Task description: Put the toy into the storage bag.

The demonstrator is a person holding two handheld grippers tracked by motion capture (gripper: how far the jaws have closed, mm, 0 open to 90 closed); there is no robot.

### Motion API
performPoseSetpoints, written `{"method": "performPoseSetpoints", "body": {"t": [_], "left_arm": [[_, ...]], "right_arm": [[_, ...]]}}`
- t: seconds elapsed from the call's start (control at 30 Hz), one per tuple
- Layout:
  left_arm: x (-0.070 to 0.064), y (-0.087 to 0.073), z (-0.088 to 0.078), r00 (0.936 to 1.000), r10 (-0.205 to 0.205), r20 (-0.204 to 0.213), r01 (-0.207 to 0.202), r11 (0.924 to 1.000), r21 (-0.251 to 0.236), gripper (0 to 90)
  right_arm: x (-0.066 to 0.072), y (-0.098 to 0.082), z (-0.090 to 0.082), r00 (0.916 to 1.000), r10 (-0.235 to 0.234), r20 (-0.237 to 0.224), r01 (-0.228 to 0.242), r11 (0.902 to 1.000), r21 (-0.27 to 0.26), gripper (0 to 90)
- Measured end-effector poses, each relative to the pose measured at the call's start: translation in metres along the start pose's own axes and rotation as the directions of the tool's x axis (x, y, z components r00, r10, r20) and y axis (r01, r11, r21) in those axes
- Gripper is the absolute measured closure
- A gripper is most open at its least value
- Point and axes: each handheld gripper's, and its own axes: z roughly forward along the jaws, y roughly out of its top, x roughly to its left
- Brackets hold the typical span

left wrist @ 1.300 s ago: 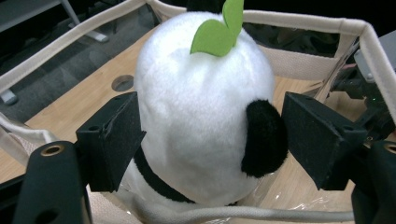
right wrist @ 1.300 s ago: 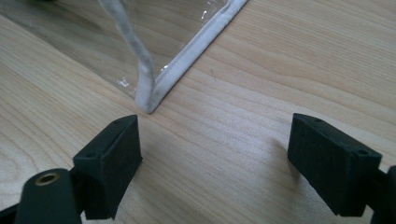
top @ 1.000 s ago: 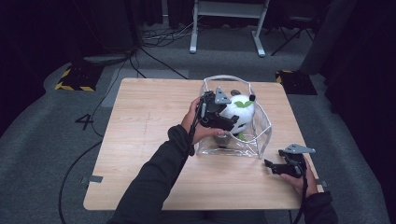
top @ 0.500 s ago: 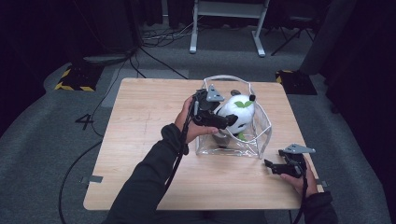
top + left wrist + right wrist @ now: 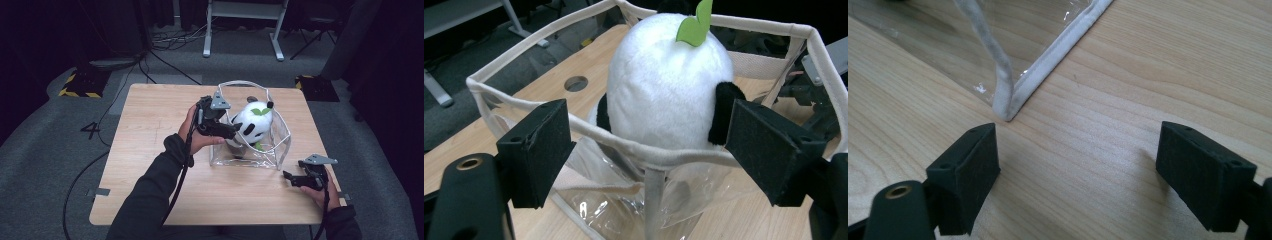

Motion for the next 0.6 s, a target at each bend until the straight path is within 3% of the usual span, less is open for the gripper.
{"method": "performPoseSetpoints", "body": {"t": [0.6], "left_arm": [[0.007,-0.019,-0.025,0.9998,-0.002,-0.018,0.002,0.9998,-0.018,17.9]], "right_arm": [[0.0,0.0,0.0,1.0,0.0,0.0,0.0,1.0,0.0,17.3]]}}
